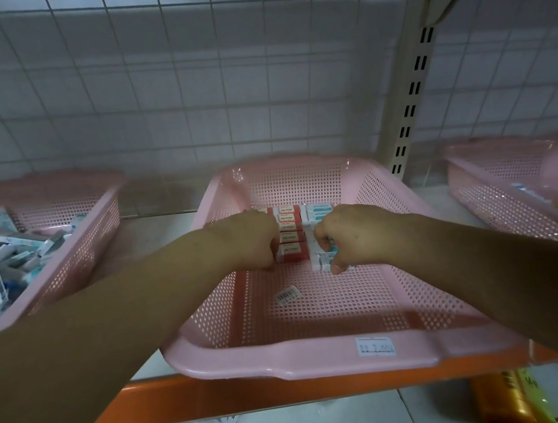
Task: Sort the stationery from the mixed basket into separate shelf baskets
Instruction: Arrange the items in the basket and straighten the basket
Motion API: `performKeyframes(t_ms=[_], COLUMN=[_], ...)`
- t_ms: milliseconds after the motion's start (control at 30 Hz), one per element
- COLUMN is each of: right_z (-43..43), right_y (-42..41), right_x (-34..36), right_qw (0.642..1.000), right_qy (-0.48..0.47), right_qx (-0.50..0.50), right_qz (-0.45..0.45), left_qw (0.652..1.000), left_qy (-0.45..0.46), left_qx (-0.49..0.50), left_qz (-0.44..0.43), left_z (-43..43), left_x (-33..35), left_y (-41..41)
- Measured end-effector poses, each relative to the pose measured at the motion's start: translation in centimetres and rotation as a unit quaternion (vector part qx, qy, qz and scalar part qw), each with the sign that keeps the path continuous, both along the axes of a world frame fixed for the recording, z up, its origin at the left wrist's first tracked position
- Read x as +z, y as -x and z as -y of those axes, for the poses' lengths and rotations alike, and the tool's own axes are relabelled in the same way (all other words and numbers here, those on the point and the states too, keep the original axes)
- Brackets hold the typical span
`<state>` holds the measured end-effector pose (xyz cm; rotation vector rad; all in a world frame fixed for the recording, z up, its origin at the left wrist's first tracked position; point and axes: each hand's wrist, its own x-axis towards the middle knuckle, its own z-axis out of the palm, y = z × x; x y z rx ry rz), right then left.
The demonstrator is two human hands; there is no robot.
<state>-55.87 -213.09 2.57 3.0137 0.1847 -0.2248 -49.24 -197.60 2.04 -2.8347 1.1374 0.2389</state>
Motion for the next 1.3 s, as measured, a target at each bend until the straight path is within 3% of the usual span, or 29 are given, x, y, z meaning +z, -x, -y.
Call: performKeyframes(t_ms=[133,300,533,733,900,1033,1300], right_z=[0.3,-0.7,-5.1,-12.3,-20.5,-26.9,-34.0], right_y=[0.0,-0.8,-3.9,-6.9,-10.1,-12.5,-16.0], right_x=[0.4,2.3,5.4,6.3,6.4,5.4,2.2], right_qw=[0.999,0.999,0.98,0.961,0.95,0.959,0.988], right_qy=[-0.027,-0.041,-0.065,-0.099,-0.141,-0.12,-0.076], right_qx=[-0.018,-0.002,0.094,0.15,0.191,0.203,0.127], right_qz=[-0.016,-0.004,0.163,0.208,0.201,0.155,0.041], left_qw=[0.999,0.983,0.964,0.963,0.955,0.95,0.952], left_qy=[0.009,0.117,0.172,0.148,0.174,0.187,0.203], left_qx=[-0.022,-0.066,-0.023,0.037,0.09,0.11,0.149], left_qz=[0.024,0.124,0.2,0.221,0.224,0.224,0.176], left_z=[0.0,-1.0,-9.4,-19.5,-27.6,-33.6,-41.2], left_x=[0.5,3.5,6.6,7.9,8.2,7.9,5.3], left_y=[0.2,0.7,-0.6,-0.9,-0.2,-0.7,-3.5])
